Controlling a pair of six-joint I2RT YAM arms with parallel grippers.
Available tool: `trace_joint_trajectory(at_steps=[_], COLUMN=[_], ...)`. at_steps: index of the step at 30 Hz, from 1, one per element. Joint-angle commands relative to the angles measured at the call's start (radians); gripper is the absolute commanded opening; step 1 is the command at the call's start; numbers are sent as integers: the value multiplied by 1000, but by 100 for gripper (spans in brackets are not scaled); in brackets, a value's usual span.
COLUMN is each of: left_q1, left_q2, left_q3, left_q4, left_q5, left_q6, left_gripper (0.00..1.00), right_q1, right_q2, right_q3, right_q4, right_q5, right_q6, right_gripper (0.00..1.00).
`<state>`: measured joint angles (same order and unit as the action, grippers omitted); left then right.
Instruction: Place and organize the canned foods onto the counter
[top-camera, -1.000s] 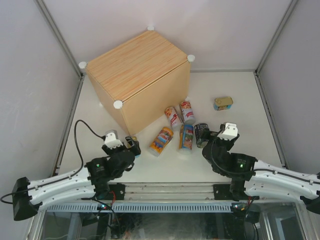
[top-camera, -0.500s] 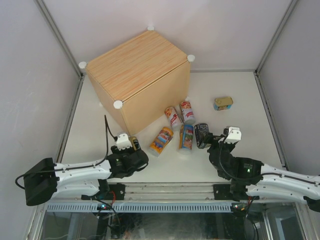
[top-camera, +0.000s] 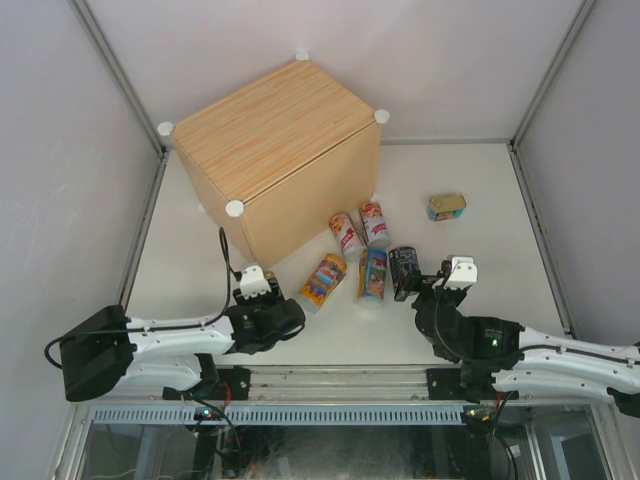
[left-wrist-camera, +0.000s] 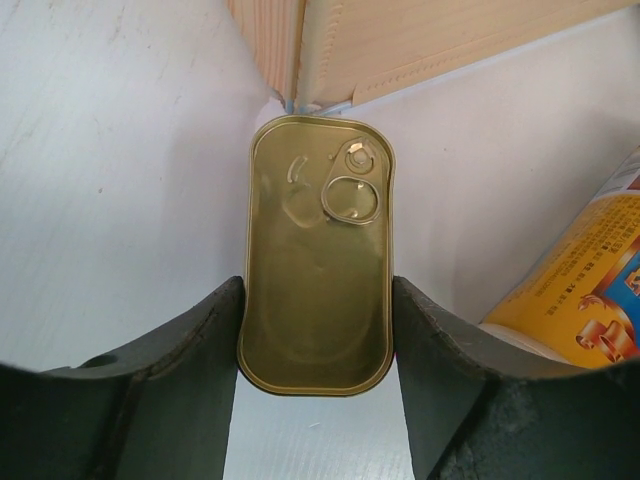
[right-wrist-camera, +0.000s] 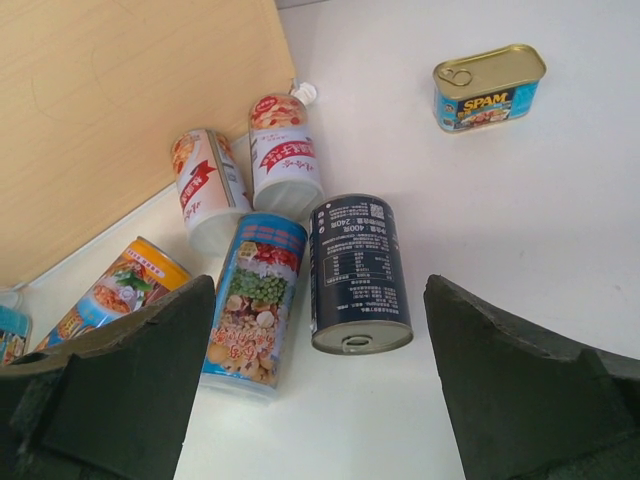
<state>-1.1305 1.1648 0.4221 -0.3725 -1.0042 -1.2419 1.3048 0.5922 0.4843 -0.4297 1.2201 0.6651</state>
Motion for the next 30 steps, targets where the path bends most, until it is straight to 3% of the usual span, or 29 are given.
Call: trace_joint_trajectory(at_steps=[1, 10, 18, 23, 30], left_q1=[-21, -150, -315, -447, -486], left_q2=[-34, -175, -259, -237, -127], left_q3=[37, 110, 230, 388, 483], left_q4=[7, -119, -320, -486, -650], left_q5=[-2, -39, -134, -233, -256], left_q6=[28, 65, -3, -24, -130], left_gripper=[1, 0, 0, 0, 0], right_q1=[37, 77, 119, 154, 175], right_q2=[-5, -23, -54, -77, -70], right_q3=[-2, -2, 5, 16, 18], right_q4=[25, 11, -57, -74, -90], right_q5=[34, 56, 84, 114, 119], right_q6=[-27, -40, 8, 12, 35], right_gripper=[85, 86, 85, 85, 85])
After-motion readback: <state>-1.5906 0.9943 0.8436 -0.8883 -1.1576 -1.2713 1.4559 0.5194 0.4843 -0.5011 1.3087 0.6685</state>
